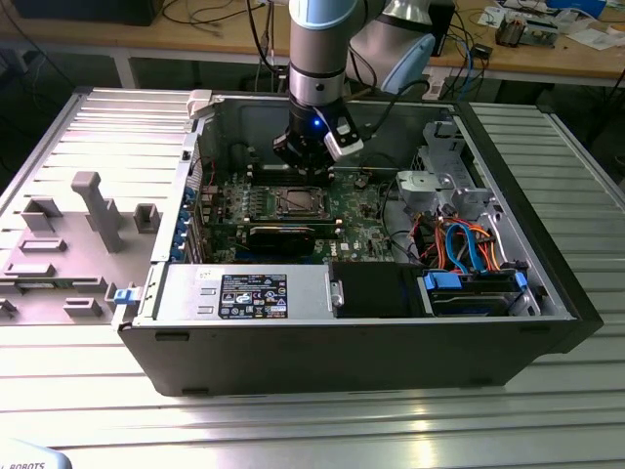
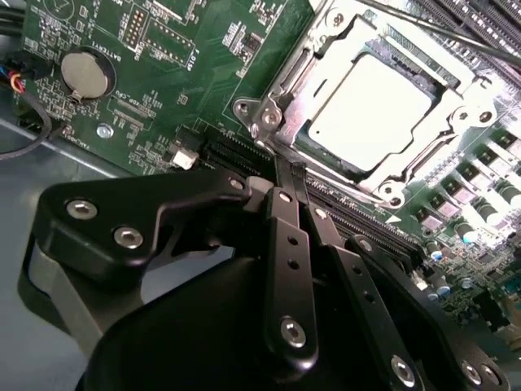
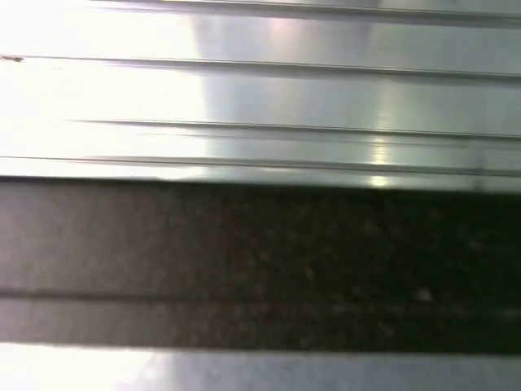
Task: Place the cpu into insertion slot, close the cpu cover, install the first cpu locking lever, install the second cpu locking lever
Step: 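Install the first cpu locking lever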
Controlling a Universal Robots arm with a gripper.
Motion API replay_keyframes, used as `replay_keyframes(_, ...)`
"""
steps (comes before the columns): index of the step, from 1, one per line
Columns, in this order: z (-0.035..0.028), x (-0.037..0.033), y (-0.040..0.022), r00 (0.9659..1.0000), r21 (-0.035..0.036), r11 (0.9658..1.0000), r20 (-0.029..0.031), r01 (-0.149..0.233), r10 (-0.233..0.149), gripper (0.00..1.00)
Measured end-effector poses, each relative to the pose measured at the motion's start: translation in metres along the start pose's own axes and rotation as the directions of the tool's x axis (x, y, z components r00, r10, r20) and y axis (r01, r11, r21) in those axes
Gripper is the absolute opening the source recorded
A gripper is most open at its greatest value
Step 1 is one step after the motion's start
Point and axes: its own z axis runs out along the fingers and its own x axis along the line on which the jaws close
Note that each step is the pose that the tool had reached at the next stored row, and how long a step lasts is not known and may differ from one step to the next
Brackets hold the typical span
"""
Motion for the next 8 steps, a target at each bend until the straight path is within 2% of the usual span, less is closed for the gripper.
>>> replay_keyframes(8, -0.0004, 0.0002, -0.0042, 1.0, 0.0002, 1.0, -0.0002, 0.0, 0.0, 0.11)
